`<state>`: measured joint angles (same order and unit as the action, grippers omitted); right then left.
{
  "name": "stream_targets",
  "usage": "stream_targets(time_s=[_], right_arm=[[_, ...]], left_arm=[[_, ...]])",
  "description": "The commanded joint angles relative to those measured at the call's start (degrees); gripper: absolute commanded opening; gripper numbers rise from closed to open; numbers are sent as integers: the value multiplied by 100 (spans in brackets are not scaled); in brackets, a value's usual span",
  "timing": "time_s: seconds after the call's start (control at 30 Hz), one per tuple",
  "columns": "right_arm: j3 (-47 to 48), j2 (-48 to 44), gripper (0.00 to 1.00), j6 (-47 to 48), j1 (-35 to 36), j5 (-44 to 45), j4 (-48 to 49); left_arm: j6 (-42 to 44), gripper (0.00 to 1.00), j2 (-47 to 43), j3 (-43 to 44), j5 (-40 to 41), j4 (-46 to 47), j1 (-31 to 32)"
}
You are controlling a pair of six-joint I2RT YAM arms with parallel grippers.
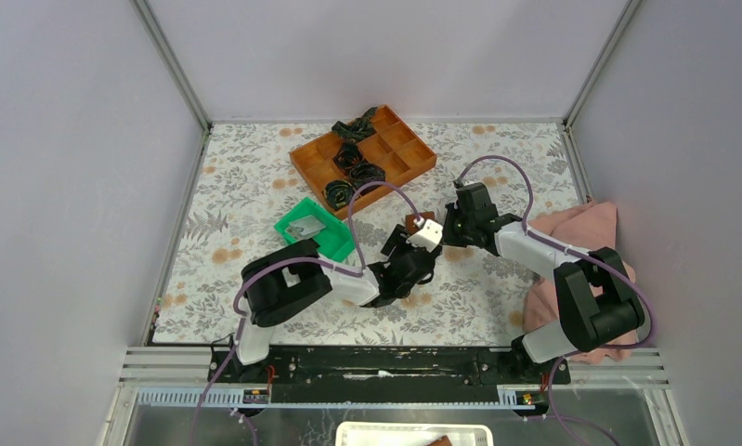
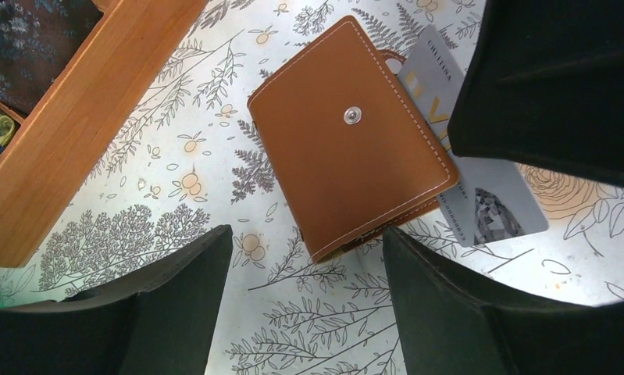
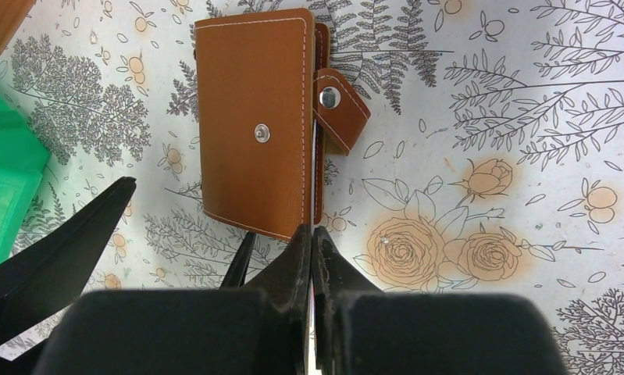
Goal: Put the credit cards into the card holder
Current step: Open the card holder at the center of the board.
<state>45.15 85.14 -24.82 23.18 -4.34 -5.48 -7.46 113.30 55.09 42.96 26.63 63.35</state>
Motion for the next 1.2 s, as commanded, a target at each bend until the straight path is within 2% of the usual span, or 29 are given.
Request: stream_targets(time_s=[0.0, 0.77, 1.17], right_arm=[[40, -26, 0, 56, 54, -133, 148], [-11, 28, 0, 57, 51, -155, 209], [-48, 72, 0, 56, 51, -159, 254]], left_arm=[[257, 78, 181, 63, 194, 544, 41], [366, 78, 555, 352, 357, 783, 33], [412, 65, 387, 165, 345, 1113, -14]])
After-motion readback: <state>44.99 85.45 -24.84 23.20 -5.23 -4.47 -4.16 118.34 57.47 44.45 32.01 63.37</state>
